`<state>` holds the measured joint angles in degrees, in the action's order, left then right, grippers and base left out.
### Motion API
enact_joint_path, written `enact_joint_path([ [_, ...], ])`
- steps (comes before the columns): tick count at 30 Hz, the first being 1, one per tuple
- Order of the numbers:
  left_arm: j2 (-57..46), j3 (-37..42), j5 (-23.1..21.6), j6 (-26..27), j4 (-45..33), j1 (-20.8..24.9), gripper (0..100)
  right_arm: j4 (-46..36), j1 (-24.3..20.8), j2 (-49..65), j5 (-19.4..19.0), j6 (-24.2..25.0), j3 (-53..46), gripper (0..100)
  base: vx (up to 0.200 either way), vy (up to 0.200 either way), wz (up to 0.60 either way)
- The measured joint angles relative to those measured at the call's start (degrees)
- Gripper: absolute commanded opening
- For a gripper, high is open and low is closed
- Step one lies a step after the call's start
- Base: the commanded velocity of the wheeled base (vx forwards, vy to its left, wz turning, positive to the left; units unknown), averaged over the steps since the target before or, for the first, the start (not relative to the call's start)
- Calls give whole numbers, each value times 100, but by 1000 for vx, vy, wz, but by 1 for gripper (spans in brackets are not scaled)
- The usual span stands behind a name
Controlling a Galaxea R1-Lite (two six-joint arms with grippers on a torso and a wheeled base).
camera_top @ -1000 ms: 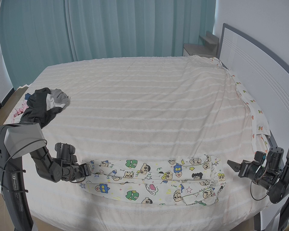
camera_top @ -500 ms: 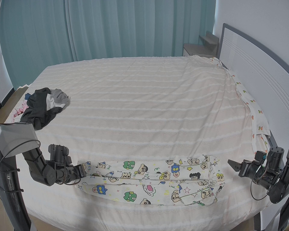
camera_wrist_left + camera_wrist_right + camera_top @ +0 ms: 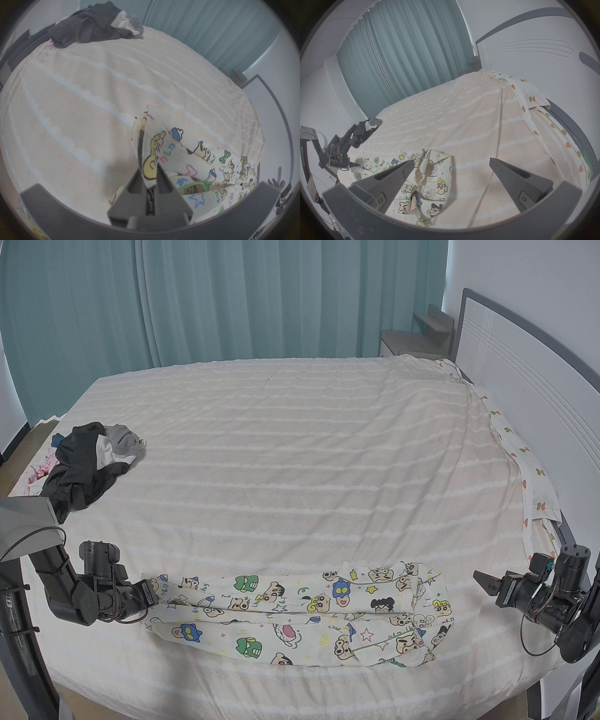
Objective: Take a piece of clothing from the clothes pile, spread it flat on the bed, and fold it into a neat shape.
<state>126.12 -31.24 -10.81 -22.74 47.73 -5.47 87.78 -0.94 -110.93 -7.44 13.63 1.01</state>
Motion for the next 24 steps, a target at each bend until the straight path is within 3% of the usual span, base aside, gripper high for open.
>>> enact_joint_path([
  [14, -575, 226, -1143, -463, -27, -1230, 0, 0, 0, 11, 0, -2, 0, 100, 0, 0, 0],
  [24, -727, 401, -1629, -488, -10, -1949, 0, -1, 0, 40, -2, 5, 0, 100, 0, 0, 0],
])
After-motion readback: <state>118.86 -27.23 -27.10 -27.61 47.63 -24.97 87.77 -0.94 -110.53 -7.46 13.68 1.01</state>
